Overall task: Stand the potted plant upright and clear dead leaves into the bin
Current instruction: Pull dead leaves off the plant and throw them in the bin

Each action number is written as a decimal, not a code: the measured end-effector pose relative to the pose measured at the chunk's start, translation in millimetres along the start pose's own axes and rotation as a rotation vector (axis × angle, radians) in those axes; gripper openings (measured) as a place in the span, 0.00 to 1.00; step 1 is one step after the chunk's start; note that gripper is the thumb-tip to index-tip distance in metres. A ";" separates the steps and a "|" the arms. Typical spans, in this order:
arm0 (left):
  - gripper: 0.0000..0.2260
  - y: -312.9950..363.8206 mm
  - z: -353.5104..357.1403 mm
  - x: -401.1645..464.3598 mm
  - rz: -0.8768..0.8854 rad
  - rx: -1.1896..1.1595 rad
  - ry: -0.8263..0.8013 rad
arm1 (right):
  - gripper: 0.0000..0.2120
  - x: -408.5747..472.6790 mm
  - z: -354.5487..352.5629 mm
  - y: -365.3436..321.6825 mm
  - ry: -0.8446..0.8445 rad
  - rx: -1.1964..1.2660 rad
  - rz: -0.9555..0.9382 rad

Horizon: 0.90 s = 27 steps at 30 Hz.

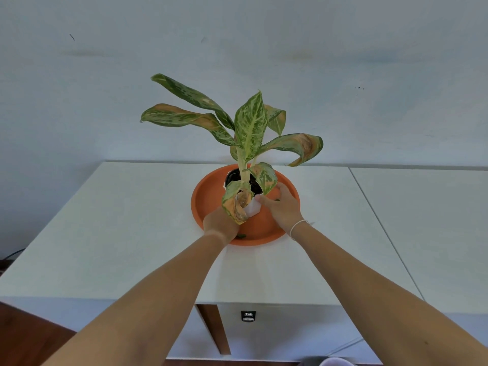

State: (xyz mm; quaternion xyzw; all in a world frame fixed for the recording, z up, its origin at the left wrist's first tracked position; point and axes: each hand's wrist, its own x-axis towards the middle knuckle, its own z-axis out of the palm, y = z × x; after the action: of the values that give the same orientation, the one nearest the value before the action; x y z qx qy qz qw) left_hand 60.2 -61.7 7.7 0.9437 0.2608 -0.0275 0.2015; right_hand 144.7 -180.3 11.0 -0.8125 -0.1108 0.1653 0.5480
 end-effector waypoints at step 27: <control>0.14 -5.3 5.6 2.1 -0.008 -0.111 0.042 | 0.54 40.8 6.3 10.3 -0.330 -0.187 -0.107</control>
State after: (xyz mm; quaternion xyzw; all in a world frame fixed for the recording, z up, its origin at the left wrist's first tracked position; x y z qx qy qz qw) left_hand 59.7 -58.8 0.3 0.9304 0.2699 0.0059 0.2478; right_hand 179.8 -164.0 -6.7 -0.8147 -0.2570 0.2560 0.4524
